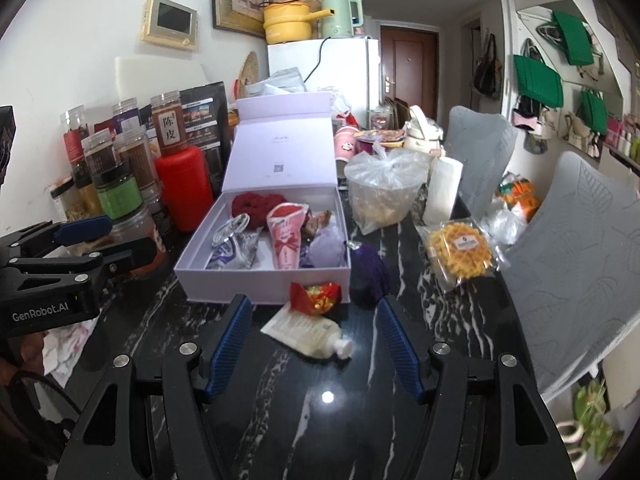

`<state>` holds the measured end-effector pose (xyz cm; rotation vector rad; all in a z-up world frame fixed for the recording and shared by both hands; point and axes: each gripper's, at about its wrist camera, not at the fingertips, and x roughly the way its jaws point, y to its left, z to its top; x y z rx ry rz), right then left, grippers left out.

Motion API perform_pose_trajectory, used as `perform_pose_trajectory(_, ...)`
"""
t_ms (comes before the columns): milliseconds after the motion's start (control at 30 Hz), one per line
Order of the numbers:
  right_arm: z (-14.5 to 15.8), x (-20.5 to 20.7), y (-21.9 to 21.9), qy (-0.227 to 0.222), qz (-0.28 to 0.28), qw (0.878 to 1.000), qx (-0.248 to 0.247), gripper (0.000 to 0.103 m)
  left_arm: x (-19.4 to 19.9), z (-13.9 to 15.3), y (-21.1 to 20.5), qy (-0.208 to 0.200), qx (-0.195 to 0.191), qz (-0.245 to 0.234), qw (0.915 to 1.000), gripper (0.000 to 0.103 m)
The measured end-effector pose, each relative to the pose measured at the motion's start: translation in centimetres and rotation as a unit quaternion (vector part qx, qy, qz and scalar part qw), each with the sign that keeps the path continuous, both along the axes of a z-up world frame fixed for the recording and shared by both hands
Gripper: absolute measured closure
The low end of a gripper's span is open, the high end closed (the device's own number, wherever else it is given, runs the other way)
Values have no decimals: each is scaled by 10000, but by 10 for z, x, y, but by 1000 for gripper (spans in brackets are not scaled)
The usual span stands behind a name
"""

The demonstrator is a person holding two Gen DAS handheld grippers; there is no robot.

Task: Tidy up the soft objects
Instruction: 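Grasp the white lotion tube with the right gripper and lift it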

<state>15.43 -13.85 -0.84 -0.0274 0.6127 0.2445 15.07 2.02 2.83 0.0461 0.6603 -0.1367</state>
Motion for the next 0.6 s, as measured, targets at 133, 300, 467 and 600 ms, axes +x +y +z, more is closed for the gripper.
perform_pose_trajectory(133, -16, -3, -3, 162, -44, 9999, 8, 37, -4, -15, -1, 156, -12, 4, 9999, 24)
perform_pose_trajectory(300, -35, -2, -6, 364, -77, 9993, 5, 37, -3, -36, -4, 424, -59, -74, 9991, 24)
perform_pose_trajectory(467, -52, 5, -8, 555, -51, 9984, -69, 37, 2, -55, -6, 708, -205, -144, 9972, 24)
perform_pose_trajectory(600, -63, 14, -7, 675, 6, 9976, -169, 32, 8, -68, -11, 840, -138, -178, 9962, 24)
